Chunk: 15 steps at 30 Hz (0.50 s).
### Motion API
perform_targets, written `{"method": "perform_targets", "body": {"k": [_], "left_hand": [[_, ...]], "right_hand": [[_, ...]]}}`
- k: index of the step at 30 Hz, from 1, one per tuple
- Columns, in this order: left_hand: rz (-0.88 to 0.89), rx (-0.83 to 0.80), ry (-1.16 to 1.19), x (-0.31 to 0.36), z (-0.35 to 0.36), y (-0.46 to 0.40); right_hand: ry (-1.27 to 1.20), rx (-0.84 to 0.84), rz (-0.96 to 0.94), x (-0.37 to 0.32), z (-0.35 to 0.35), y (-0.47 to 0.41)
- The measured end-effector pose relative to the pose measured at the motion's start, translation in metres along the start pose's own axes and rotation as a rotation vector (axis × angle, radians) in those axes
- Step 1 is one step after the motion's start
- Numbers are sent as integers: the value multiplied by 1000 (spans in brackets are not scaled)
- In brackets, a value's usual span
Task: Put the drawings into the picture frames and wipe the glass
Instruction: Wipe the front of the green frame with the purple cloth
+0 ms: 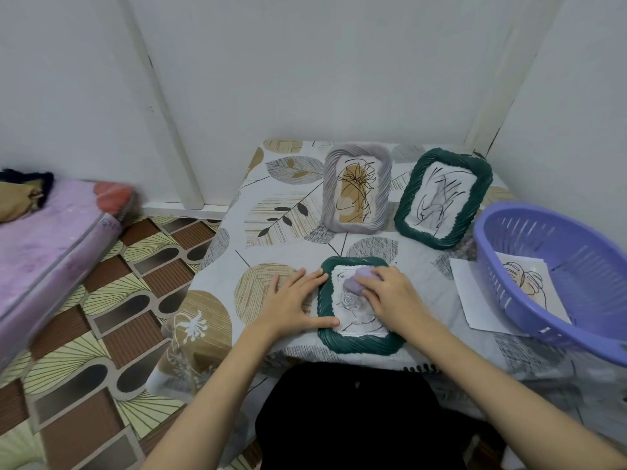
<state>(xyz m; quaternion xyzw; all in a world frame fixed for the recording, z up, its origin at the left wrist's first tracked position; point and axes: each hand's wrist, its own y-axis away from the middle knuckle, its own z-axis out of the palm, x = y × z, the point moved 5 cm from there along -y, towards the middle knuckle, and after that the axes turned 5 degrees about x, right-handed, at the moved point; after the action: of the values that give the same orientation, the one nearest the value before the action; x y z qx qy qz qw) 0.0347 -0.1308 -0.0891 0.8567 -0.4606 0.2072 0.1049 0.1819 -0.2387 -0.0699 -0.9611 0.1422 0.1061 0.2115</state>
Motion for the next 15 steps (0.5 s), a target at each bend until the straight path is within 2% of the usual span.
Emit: {"method": "perform_targets", "body": {"k": [4, 7, 11, 15], "left_hand": [[4, 6, 6, 2, -1, 0], [4, 6, 3, 1, 0, 0], [5, 12, 13, -1, 0, 0], [6, 6, 20, 0, 0, 0]], "right_hand": [[-10, 23, 188, -17, 14, -27], [-12, 121, 117, -32, 21, -23], [-21, 94, -3, -26, 9, 2], [72, 43, 153, -2, 11, -18]]}}
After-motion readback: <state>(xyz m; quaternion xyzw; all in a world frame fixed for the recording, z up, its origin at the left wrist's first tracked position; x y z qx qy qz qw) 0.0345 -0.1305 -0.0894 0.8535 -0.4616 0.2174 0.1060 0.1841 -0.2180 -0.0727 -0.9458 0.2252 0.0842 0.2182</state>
